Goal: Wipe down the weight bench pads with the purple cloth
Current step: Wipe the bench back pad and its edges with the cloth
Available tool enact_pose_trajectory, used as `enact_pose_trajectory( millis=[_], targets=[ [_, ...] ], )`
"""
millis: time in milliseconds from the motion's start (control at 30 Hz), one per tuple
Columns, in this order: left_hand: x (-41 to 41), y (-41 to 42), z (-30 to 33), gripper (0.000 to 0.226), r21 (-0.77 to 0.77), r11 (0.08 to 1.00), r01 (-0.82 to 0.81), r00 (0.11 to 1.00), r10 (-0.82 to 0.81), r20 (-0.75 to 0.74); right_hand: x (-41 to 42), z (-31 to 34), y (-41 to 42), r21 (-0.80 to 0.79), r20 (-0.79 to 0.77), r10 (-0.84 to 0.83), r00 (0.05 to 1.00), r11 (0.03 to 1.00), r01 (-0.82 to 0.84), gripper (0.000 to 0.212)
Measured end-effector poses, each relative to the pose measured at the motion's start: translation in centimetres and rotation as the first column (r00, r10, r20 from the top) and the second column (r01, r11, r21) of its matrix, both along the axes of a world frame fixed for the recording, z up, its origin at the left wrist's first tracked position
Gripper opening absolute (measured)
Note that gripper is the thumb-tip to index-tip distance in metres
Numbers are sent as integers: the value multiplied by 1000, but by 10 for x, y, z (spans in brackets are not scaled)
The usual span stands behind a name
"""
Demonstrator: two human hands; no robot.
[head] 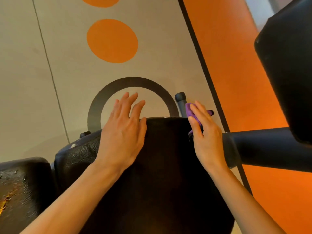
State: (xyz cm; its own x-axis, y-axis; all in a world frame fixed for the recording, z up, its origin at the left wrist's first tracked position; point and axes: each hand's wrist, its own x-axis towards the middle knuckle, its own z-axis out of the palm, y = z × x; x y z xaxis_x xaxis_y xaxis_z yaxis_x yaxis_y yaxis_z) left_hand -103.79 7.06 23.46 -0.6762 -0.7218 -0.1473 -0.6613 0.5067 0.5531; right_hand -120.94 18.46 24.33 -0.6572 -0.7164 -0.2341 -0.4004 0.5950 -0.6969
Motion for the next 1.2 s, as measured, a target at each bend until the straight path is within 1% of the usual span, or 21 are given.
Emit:
enact_pose_trajectory(
  millis=[200,333,433,500,533,567,633,667,700,733,767,800,833,867,933,967,1067,1100,1133,1167,1200],
  targets=[
    [-6,-14,-8,46,16,1000,-22,993,20,114,-25,-10,-15,12,3,54,999,998,-54,39],
    [-9,-13,-9,38,-42,999,35,985,-27,170,-21,-21,-17,105,2,30,1000,994,-30,24],
    [-9,-15,-11,33,-38,998,41,985,-34,166,-1,-32,-24,147,-168,22,985,989,3,30],
    [-8,-16,-12,37,-17,998,54,984,-50,170,23,-30,-30,146,-329,133,935,985,-89,35],
    [-8,-17,-12,38,-6,998,62,983,-60,172,30,-28,-32,148,-352,206,913,975,-163,35],
    [-7,-17,-14,39,7,997,71,983,-71,171,33,-22,-32,128,-334,261,906,965,-230,33],
    [-7,-17,-16,41,28,996,81,986,-84,147,9,-25,-21,85,-197,366,909,930,-357,32],
    [-7,-18,-17,42,37,996,81,987,-85,133,-12,-30,-13,50,-75,406,911,914,-403,30],
    [-7,-19,-18,43,40,996,80,988,-84,130,-30,-30,-9,24,111,386,916,920,-391,28],
    [-7,-19,-18,43,40,996,77,987,-82,135,-41,-28,-6,49,267,269,926,955,-292,26],
    [-7,-19,-18,44,40,996,75,987,-80,138,-42,-27,-3,178,270,55,961,978,-105,26],
    [-7,-19,-17,45,44,997,71,988,-76,138,-36,-30,-3,277,99,-77,992,960,47,27],
    [-8,-19,-17,46,49,996,69,987,-75,140,-25,-29,-10,305,-69,-73,995,948,91,29],
    [-8,-18,-17,47,52,996,75,986,-82,147,-9,-26,-21,278,-175,14,984,960,36,32],
    [-8,-18,-18,46,57,996,74,984,-82,158,23,-19,-33,210,-235,252,939,956,-204,35],
    [-9,-19,-18,46,58,996,66,984,-75,161,27,-21,-33,186,-212,339,916,935,-303,35],
    [-9,-17,-19,46,66,996,59,985,-69,159,-12,-28,-19,118,-114,346,931,936,-333,34],
    [-9,-18,-20,45,66,996,61,985,-71,160,-32,-32,-11,90,30,370,928,924,-371,33],
    [-8,-19,-20,44,67,995,69,983,-80,166,-46,-34,-7,47,294,343,892,927,-372,30],
    [-7,-19,-20,43,64,995,78,981,-88,173,-52,-36,-6,50,455,258,852,948,-313,26],
    [-7,-19,-19,41,60,995,80,980,-89,177,-47,-37,-4,172,447,50,893,975,-141,24]
  ],
)
